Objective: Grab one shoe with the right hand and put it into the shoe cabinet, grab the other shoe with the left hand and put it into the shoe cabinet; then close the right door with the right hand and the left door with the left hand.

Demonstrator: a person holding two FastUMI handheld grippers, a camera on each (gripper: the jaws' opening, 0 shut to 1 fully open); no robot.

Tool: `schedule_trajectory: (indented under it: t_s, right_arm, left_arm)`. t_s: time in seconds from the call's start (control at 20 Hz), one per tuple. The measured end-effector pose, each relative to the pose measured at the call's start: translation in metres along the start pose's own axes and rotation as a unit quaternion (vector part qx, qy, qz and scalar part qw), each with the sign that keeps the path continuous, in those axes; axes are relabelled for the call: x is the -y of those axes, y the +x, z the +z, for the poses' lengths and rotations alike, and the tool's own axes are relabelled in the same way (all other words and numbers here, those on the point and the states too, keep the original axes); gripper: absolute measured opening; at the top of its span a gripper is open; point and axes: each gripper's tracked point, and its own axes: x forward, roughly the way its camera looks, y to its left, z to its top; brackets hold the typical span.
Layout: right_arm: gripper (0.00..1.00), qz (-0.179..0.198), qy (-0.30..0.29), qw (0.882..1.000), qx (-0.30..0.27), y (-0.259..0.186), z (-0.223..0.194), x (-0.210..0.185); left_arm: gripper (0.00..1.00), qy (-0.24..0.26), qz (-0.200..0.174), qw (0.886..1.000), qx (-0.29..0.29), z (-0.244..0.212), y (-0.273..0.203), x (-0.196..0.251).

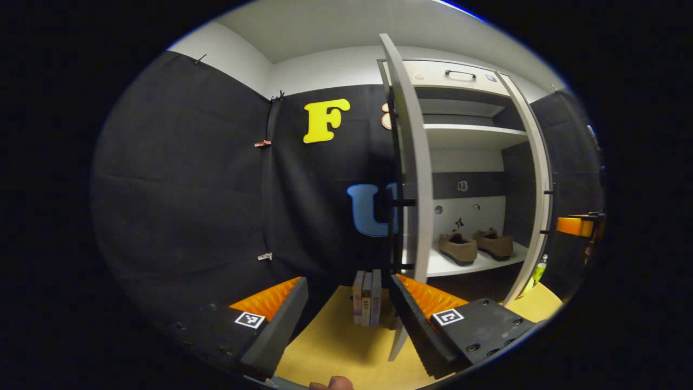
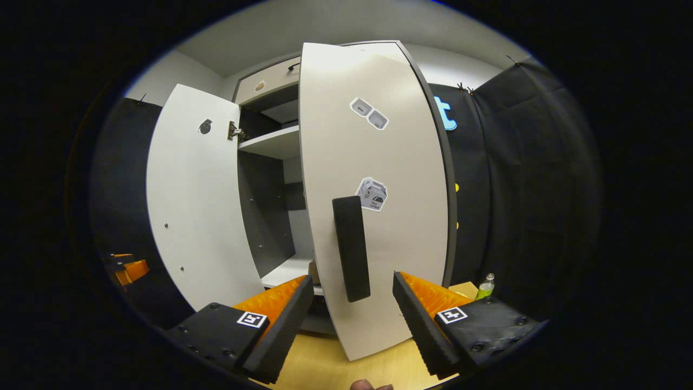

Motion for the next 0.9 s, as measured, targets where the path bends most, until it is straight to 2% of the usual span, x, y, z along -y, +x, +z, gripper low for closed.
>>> schedule_trajectory:
  t_s: [0.1,0.25,0.4,0.5,0.65,0.85,0.9]
  right_arm:
    - [0.98,-0.002,-0.008,1.000,0.001,-0.002,-0.001,-0.003]
    - [0.98,-0.005,-0.015,1.000,-0.003,-0.006,-0.003,0.000]
    - [0.98,-0.006,-0.010,1.000,-0.002,-0.007,-0.002,0.003]
    - [0.98,-0.008,-0.006,1.000,-0.003,-0.008,-0.001,0.008]
    - [0.98,-0.014,0.001,1.000,-0.005,-0.008,-0.002,0.018]
    - [0.98,-0.027,0.013,1.000,0.000,-0.011,0.003,0.041]
    - [0.98,-0.029,0.018,0.999,0.002,-0.011,0.005,0.047]
  left_arm:
    - [0.96,-0.001,0.008,1.000,0.000,-0.002,0.029,-0.007]
    - [0.97,-0.014,0.000,1.000,-0.006,-0.003,0.056,-0.001]
    - [0.97,-0.009,-0.010,1.000,0.001,-0.001,0.060,0.010]
    - [0.93,0.001,-0.008,1.000,0.005,0.000,0.057,0.015]
    - [0.91,-0.019,-0.028,0.999,-0.006,-0.002,0.055,0.030]
    - [0.93,-0.018,-0.048,0.999,-0.016,-0.001,0.043,0.063]
    - [0.89,-0.017,-0.050,0.998,-0.015,0.000,0.040,0.072]
